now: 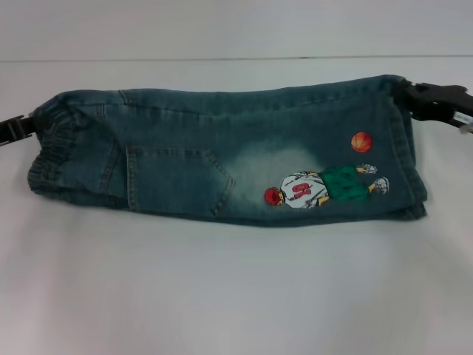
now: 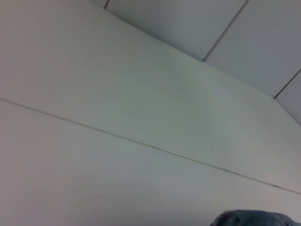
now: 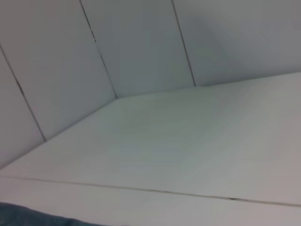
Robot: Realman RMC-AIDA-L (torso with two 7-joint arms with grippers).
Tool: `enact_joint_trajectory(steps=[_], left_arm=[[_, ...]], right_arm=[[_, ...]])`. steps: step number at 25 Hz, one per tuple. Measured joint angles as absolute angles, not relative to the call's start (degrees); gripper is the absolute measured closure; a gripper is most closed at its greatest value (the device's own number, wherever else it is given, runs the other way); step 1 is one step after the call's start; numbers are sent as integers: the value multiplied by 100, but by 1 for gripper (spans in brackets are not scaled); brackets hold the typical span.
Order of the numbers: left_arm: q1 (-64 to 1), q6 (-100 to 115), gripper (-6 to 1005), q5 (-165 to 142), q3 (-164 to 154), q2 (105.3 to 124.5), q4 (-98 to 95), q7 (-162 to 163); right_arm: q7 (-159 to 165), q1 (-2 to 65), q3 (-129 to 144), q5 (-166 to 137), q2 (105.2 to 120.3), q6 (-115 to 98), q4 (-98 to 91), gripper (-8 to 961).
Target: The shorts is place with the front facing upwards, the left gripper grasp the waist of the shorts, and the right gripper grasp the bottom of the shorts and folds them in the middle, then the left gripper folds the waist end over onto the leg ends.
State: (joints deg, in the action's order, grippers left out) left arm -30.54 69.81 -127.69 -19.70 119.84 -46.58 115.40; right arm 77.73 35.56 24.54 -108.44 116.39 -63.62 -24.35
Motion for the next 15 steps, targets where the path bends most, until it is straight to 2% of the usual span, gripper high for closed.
enact_joint_trajectory(steps=[6, 15], left_arm=[[-3066, 6882, 960, -12801, -1970, 11958, -4515, 11533], [-3195, 6590, 959, -12900, -2068, 11797, -4002, 11589]], right_arm=[[7703, 3765, 2755, -10841, 11727, -5723, -2427, 887], [7747, 3812, 2882, -10811, 11830, -5176, -2328, 881]])
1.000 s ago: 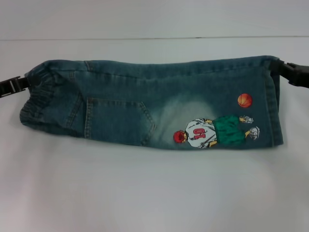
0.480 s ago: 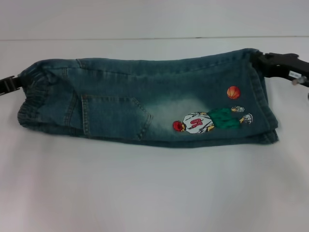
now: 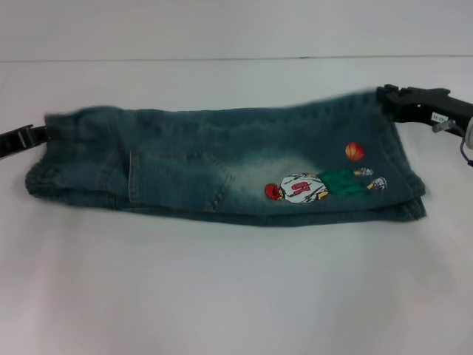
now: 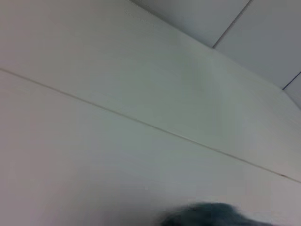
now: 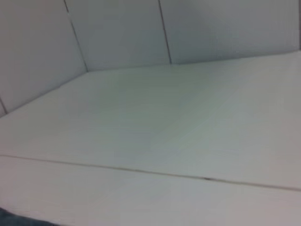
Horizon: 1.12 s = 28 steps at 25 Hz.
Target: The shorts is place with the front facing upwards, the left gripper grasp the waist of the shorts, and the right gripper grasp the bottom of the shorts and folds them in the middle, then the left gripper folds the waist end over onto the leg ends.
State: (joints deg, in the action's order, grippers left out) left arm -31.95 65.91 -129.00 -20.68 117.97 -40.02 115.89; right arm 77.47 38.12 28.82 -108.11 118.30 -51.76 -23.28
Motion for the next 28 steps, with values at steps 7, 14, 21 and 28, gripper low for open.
enact_joint_trajectory(steps=[7, 14, 21, 28], left_arm=[[-3204, 6301, 721, -12916, -2591, 11787, -3981, 11734], [-3232, 6287, 483, -12920, -2809, 11693, -3981, 11962], [-3207, 6399, 243, -12920, -2813, 11632, -3984, 12037], [-3172, 6609, 79, -12920, -2806, 11528, -4029, 12128]], right_arm=[[7746, 3766, 2877, -10805, 11854, -5140, -2308, 761], [7778, 3748, 2855, -10801, 11836, -5155, -2317, 563], [7929, 3713, 2884, -10835, 11765, -5262, -2352, 254], [8566, 3522, 2885, -10844, 11540, -5927, -2643, 8]])
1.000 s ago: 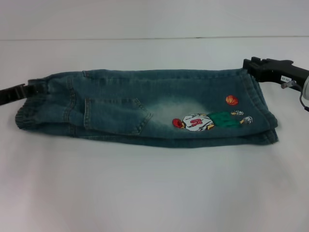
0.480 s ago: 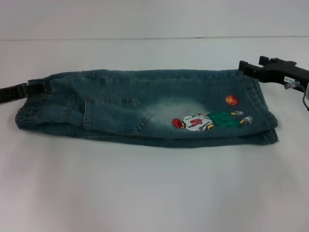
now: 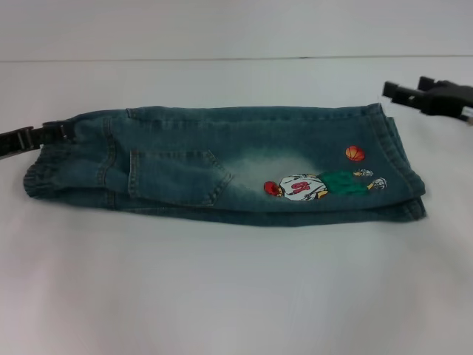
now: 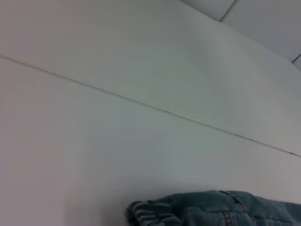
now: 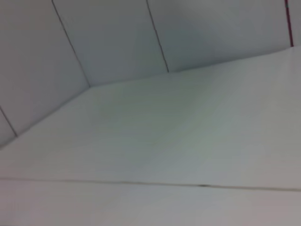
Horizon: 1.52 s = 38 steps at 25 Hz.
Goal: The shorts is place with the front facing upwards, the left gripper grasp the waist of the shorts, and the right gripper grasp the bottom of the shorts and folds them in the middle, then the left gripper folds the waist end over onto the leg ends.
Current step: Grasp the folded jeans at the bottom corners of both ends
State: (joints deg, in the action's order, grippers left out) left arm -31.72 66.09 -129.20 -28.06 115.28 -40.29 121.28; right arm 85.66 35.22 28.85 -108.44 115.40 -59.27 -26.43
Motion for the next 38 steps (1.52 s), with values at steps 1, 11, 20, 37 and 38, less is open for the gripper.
enact_joint_trajectory(steps=[1, 11, 20, 37, 38], left_arm=[[-3165, 6649, 71, -12918, -2801, 11508, -4030, 12128], [-3103, 7112, 60, -12870, -2751, 11374, -4053, 12129], [-3076, 7445, 61, -12894, -2830, 11341, -4147, 12084], [-2676, 7541, 142, -13136, -3396, 11169, -4482, 12054], [-2675, 7527, 147, -13169, -3408, 11179, -4486, 12048]], right_arm=[[8704, 3476, 2886, -10847, 11520, -6075, -2738, 8], [9559, 3170, 3062, -11059, 11364, -9137, -4118, 10], [9635, 3241, 4043, -12242, 11716, -9876, -4730, 12], [9532, 3317, 4059, -12274, 11864, -9569, -4475, 13], [9531, 3321, 4060, -12275, 11864, -9561, -4451, 12]])
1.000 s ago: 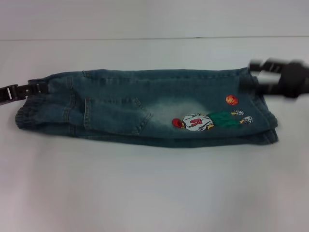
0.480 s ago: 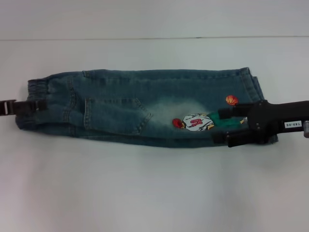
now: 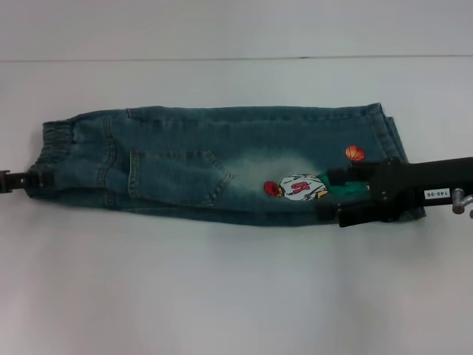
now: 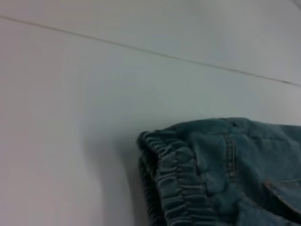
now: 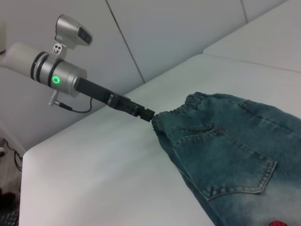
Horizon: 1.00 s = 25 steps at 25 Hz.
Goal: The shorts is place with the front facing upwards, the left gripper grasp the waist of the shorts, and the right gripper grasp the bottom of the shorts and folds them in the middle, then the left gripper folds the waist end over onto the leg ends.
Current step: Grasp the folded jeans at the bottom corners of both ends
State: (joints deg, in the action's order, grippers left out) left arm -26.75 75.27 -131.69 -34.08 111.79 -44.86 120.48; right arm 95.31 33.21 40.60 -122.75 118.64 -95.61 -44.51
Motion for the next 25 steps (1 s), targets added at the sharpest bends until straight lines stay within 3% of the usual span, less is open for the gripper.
enact_joint_trajectory(steps=[5, 9, 13, 25], left_arm=[[-2680, 7497, 172, -13203, -3504, 11271, -4474, 11870], [-2660, 7428, 192, -13206, -3559, 11487, -4690, 11628], [-2662, 7427, 212, -13213, -3603, 11512, -4708, 11614], [-2649, 7537, 737, -13219, -3692, 11529, -4688, 11599]], right_arm=[[9528, 3324, 4061, -12274, 11865, -9558, -4383, 12], [9527, 3313, 4050, -12261, 11865, -9559, -4383, 13], [9527, 3286, 4030, -12257, 11865, -9563, -4383, 13], [9527, 3269, 4024, -12251, 11872, -9503, -4378, 13]])
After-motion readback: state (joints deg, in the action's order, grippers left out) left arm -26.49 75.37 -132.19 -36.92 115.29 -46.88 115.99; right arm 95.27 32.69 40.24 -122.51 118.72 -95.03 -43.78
